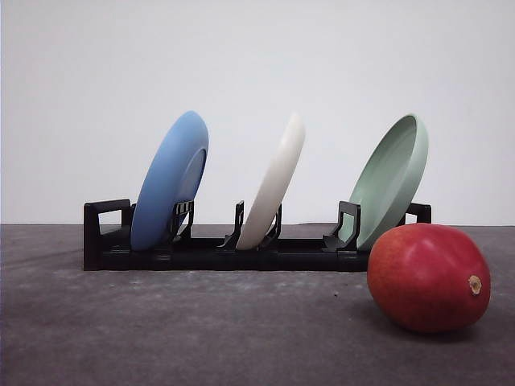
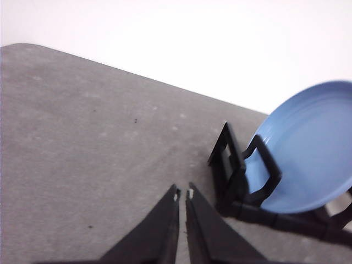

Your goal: Place pomegranate in white plate

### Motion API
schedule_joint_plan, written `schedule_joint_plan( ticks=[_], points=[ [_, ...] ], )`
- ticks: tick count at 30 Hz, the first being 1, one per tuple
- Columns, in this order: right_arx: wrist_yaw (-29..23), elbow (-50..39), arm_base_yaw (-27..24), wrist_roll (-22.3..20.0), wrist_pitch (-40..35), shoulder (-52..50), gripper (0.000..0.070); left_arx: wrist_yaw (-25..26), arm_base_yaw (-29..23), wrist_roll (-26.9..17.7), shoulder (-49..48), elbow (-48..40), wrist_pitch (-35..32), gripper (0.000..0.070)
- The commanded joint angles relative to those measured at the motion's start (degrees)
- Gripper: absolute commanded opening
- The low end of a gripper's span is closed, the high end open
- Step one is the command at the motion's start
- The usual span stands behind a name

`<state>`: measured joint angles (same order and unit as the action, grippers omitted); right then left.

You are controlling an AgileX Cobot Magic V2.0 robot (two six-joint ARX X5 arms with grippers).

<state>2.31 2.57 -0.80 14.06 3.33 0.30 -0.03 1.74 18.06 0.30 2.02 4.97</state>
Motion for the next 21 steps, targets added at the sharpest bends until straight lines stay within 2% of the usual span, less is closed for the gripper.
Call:
schedule_joint_plan(
  ticks=[1, 6, 11, 17, 21],
  points=[
    [1.7, 2.8, 0.0, 2.6, -0.5, 0.0, 0.0007, 0.1, 0.0, 4.1, 0.0, 2.1, -0.7, 0.0],
    [2.4, 11.1, 0.0, 3.4, 8.4, 1.8, 0.0006, 0.1, 0.0, 5.3, 0.1, 7.4, 2.7, 0.0001],
    [3.8, 20.2, 0.0, 1.4, 18.1, 6.6, 0.0006, 1.3, 0.0, 4.8, 1.9, 15.8, 13.3, 0.0001],
    [8.4, 27.2, 0.0, -0.4, 24.7, 13.8, 0.0006, 5.7, 0.0, -0.2, 7.7, 26.3, 25.1, 0.0001],
    [12.5, 29.0, 0.0, -2.0, 26.4, 18.2, 0.0006, 7.6, 0.0, -4.6, 13.8, 32.4, 31.4, 0.0001]
  ],
)
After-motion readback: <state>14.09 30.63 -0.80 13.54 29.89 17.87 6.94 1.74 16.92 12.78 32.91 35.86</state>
